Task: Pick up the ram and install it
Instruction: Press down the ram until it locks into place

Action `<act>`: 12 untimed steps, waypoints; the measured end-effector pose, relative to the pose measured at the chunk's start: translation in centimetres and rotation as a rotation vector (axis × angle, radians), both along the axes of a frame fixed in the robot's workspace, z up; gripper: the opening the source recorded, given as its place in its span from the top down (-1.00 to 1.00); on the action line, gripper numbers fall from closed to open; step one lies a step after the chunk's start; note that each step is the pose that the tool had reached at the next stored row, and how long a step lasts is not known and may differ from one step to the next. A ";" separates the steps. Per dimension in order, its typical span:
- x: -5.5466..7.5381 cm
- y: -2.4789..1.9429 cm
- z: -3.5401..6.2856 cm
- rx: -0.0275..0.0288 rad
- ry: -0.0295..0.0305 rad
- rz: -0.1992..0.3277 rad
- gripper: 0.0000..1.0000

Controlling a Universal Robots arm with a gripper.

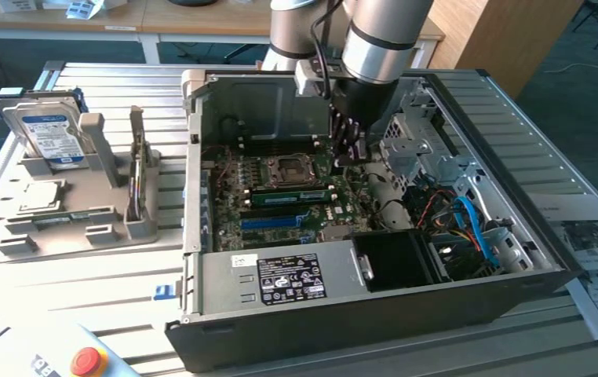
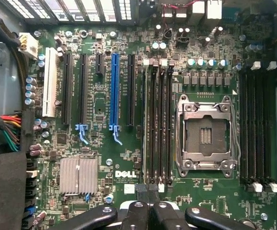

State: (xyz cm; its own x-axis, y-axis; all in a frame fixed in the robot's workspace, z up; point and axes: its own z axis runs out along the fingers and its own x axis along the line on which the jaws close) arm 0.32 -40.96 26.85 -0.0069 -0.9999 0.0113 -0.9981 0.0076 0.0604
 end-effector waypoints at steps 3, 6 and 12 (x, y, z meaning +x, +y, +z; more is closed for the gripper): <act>0.0 0.00 -0.46 -0.0001 0.0000 0.000 0.79; 0.0 0.00 -0.96 -0.0001 0.0000 0.000 0.79; 0.0 0.00 -1.89 0.0000 0.0000 0.000 0.79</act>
